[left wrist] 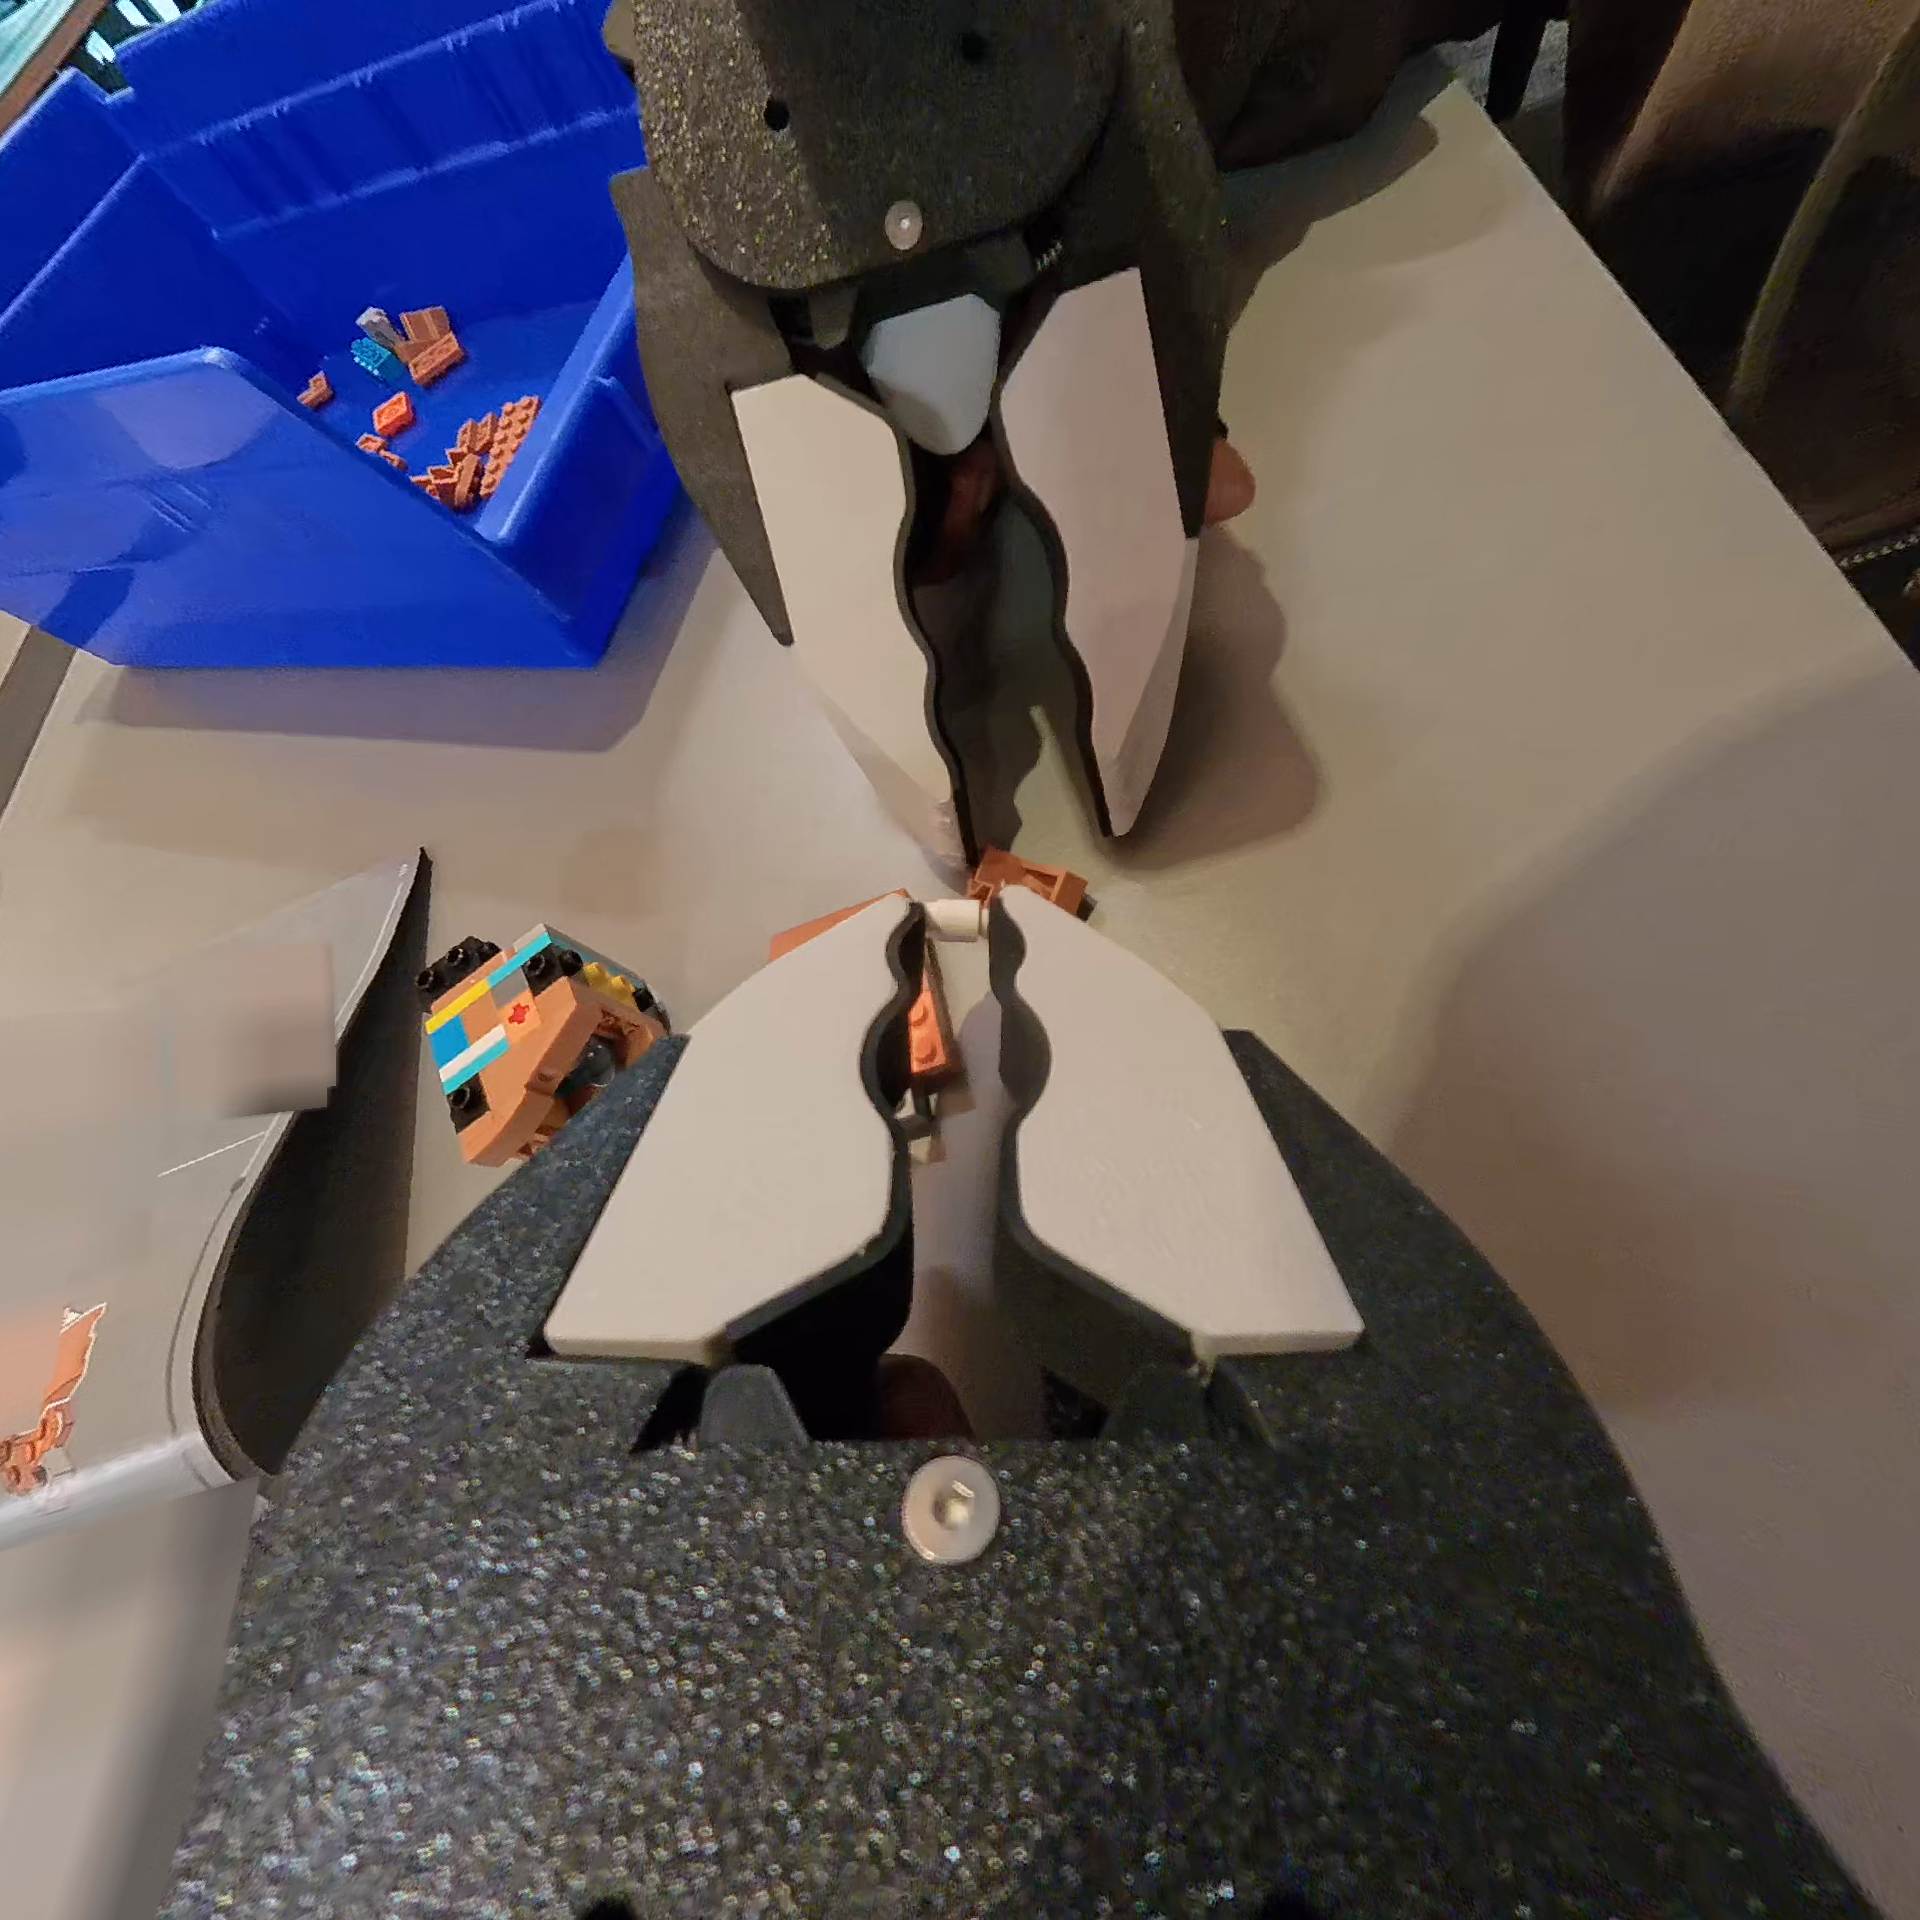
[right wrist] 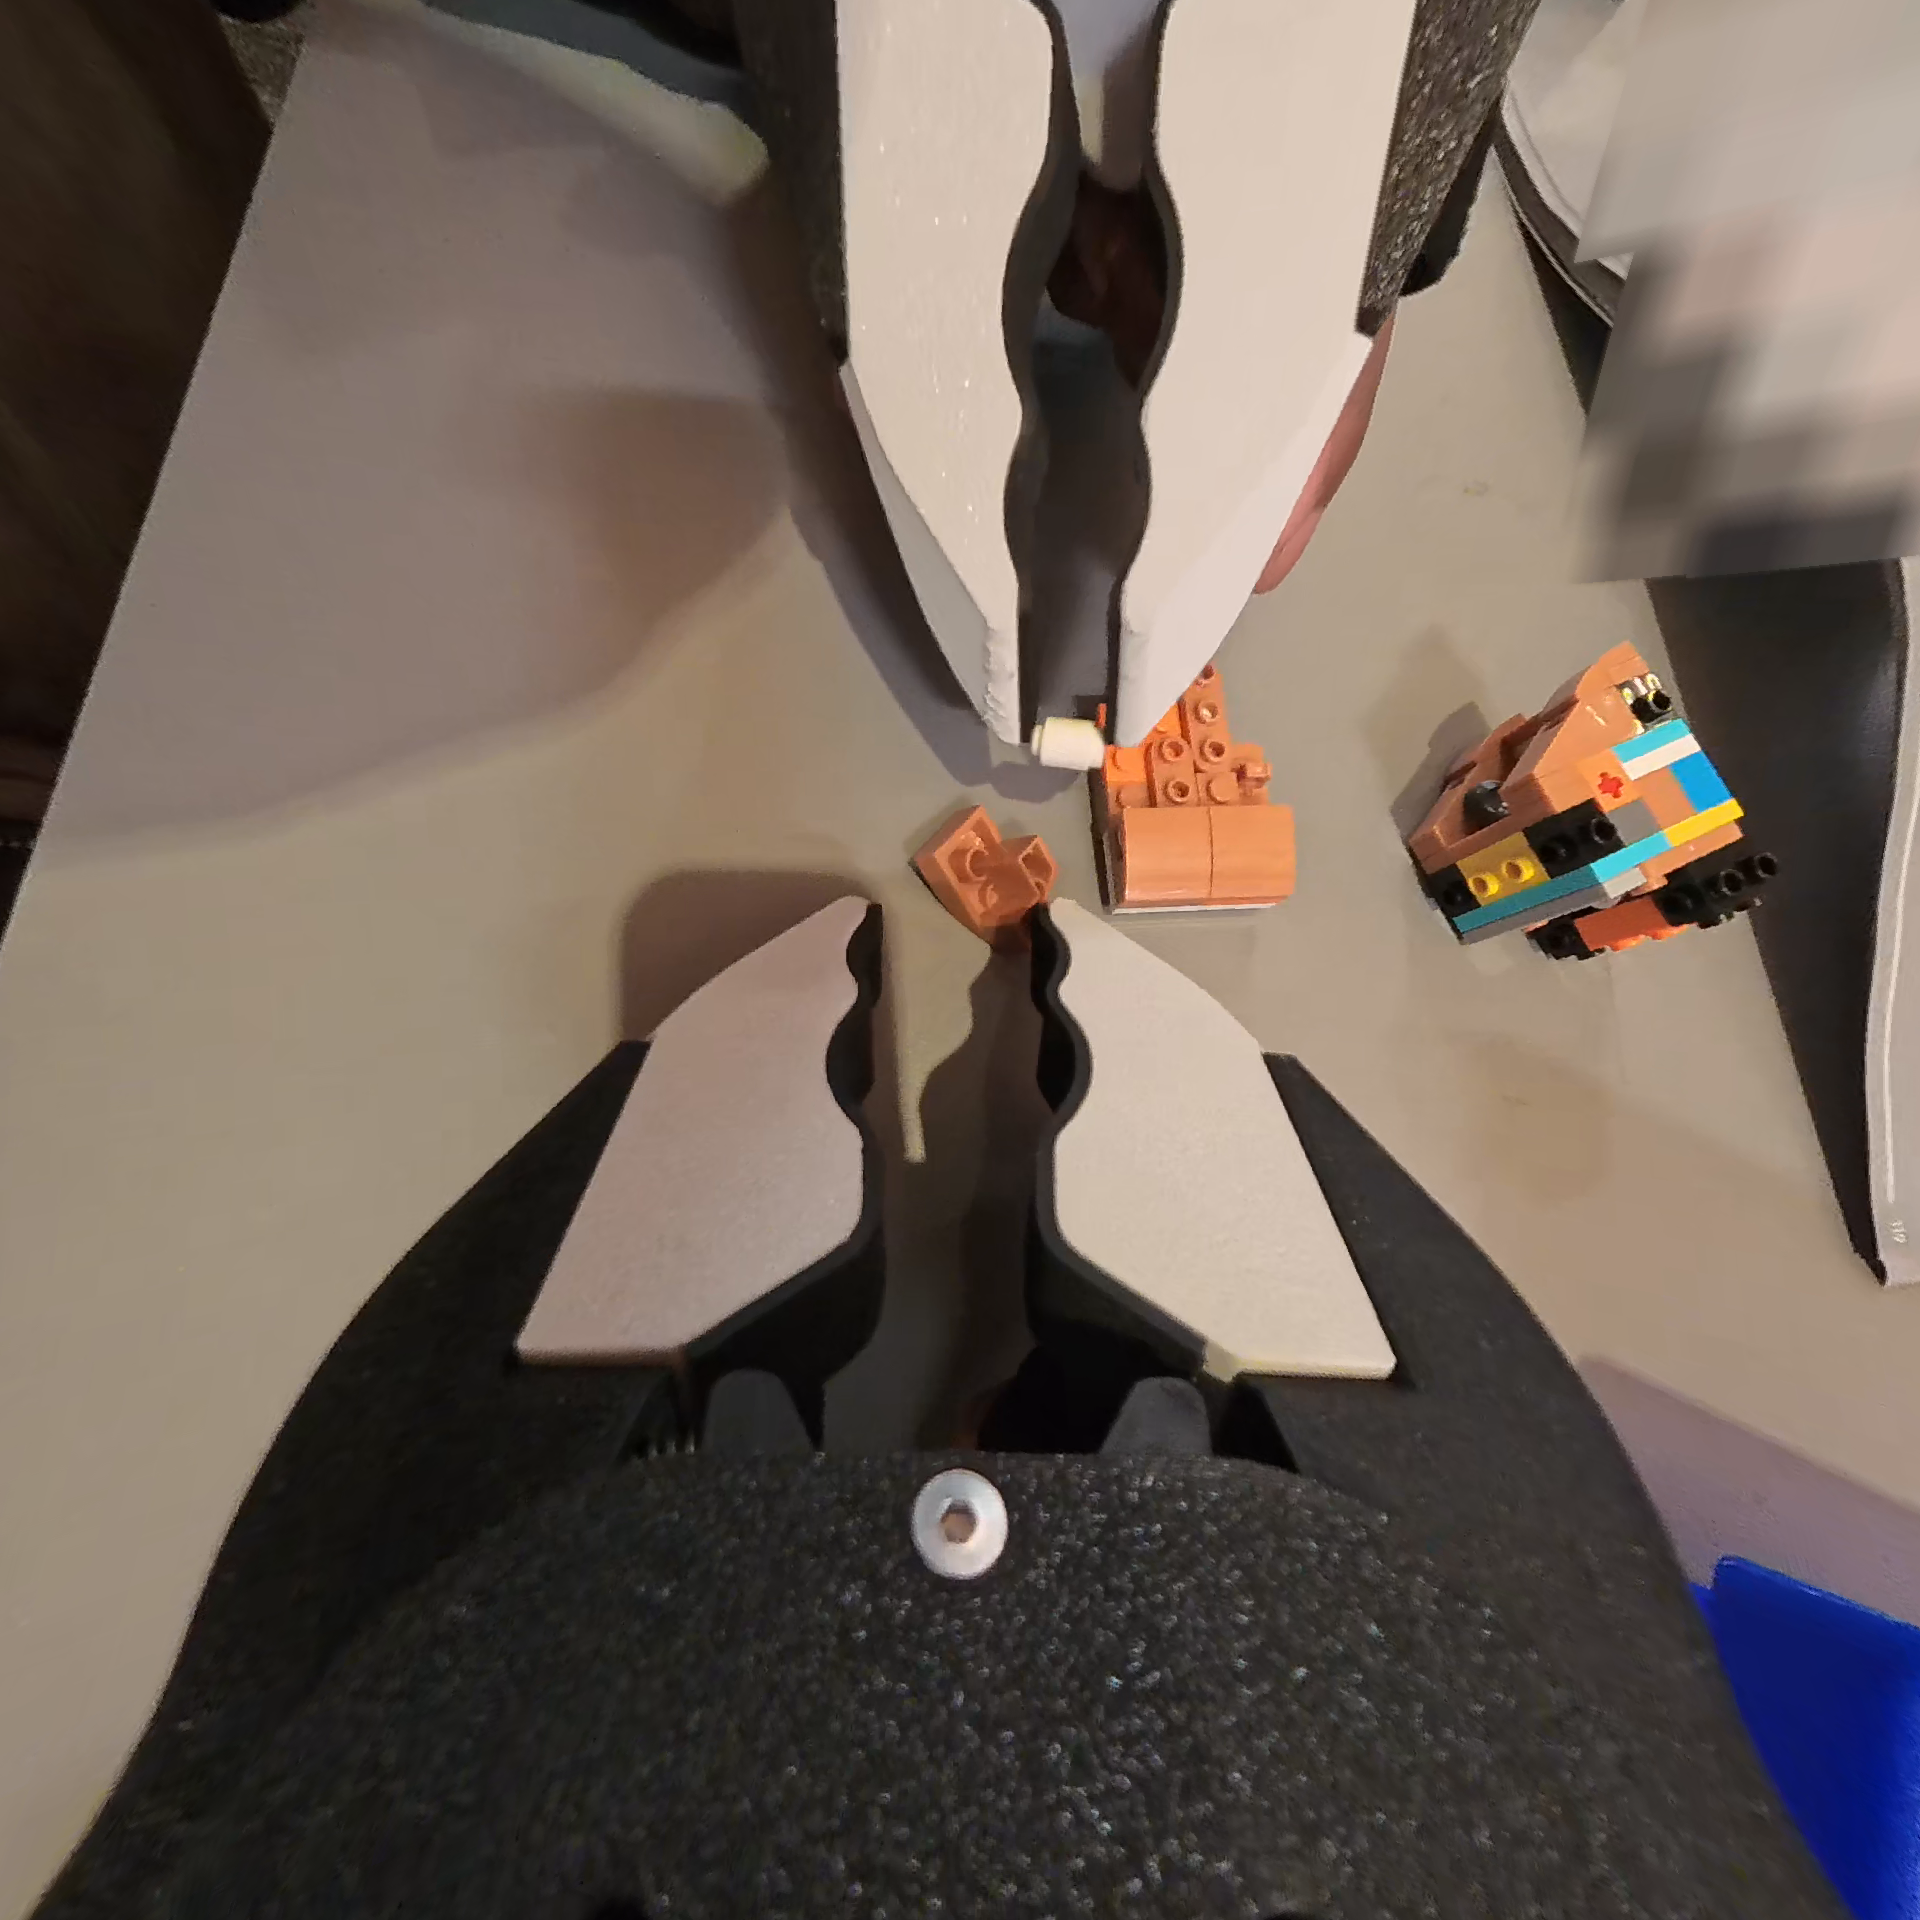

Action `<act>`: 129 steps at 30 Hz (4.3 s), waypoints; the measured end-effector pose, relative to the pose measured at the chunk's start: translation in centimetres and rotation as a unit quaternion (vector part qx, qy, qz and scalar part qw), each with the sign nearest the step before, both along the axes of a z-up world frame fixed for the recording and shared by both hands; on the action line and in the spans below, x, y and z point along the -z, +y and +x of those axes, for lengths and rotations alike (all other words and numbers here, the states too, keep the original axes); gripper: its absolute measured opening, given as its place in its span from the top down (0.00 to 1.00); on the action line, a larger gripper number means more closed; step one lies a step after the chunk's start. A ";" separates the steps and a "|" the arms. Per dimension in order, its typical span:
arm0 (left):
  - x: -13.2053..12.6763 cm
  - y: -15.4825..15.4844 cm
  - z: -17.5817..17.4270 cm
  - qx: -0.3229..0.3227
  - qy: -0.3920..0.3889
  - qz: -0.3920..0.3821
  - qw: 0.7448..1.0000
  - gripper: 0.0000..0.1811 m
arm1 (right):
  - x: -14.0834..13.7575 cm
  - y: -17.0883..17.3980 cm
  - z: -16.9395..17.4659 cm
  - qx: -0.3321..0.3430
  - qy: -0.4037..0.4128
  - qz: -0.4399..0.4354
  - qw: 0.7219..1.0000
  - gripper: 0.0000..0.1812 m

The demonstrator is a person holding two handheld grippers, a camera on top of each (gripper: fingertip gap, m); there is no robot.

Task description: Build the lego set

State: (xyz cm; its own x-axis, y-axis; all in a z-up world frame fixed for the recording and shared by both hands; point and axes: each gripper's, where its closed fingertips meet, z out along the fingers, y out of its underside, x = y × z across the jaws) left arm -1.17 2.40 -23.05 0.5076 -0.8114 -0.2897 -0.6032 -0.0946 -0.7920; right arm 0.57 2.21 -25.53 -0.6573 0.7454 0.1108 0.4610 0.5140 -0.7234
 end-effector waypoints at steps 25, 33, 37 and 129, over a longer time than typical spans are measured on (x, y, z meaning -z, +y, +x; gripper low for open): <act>-2.2 -0.6 2.6 0.072 0.056 0.192 0.977 0.94 | -4.5 -1.2 -0.2 0.049 -0.106 -0.363 0.924 0.90; -2.6 -0.8 2.8 0.081 0.054 0.211 0.973 0.94 | -4.7 -1.5 0.0 0.041 -0.114 -0.381 0.917 0.96; -2.7 -0.8 2.7 0.076 0.047 0.207 0.974 0.92 | -4.8 -1.4 -0.1 0.044 -0.116 -0.387 0.914 0.96; -0.9 0.6 2.2 -0.345 -0.134 -0.034 0.928 0.91 | -4.7 1.0 0.6 0.024 0.090 -0.132 0.987 0.92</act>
State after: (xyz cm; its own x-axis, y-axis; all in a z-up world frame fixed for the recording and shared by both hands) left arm 1.00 3.02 -22.14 0.9598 -0.2781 -0.0378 -0.1622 -0.4396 -0.8834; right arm 1.16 3.26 -20.84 -0.6081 0.7936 0.0213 0.3313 0.2781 -0.9016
